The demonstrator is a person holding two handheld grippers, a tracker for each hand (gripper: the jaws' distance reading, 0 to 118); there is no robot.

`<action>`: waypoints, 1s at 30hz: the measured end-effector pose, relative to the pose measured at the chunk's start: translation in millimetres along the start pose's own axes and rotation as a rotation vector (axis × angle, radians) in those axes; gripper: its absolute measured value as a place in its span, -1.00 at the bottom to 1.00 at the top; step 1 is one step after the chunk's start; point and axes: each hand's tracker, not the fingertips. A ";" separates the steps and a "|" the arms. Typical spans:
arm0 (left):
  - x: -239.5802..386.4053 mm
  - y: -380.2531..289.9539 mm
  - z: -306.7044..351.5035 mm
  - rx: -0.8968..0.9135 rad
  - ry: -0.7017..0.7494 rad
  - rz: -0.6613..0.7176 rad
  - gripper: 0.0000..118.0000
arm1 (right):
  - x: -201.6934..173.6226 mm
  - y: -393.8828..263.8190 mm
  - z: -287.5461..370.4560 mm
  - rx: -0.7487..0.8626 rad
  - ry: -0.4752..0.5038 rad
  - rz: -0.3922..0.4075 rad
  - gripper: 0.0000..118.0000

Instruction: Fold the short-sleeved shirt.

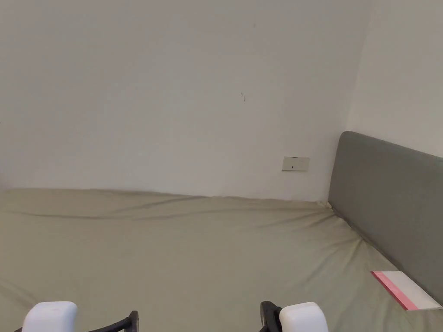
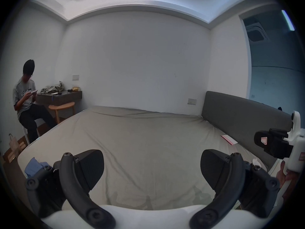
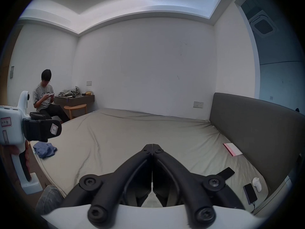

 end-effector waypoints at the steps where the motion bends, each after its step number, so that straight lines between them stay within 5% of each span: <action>1: 1.5 -2.1 -0.1 -0.001 -0.011 0.005 0.95 | -0.3 -1.6 0.1 0.004 -0.011 -0.001 -0.96; 2: 9.4 -1.5 3.7 -0.002 -0.024 0.008 0.96 | -0.1 -2.8 0.1 0.009 -0.027 -0.007 -0.87; 3: 8.4 -2.0 4.2 -0.010 -0.038 0.014 0.97 | 1.1 -2.8 -1.7 0.005 -0.029 -0.016 -0.58; 4: 6.2 -2.5 4.2 -0.019 -0.055 0.031 0.97 | 3.2 -2.9 -3.6 -0.004 -0.024 -0.034 -0.19; 6: 8.6 -1.4 2.7 -0.032 -0.057 0.058 0.98 | 7.3 -3.6 -6.8 -0.030 0.003 -0.065 0.95; 17: 22.2 5.5 1.4 -0.051 0.173 0.001 1.00 | 3.9 -0.5 -2.8 0.011 0.036 -0.080 1.00; 22: 26.7 2.9 4.0 -0.050 0.112 0.004 1.00 | 3.6 -1.2 -1.4 -0.004 0.053 -0.100 1.00; 30: 37.2 -3.5 1.5 0.060 0.280 -0.075 1.00 | 4.4 -2.4 1.6 -0.017 0.035 -0.084 1.00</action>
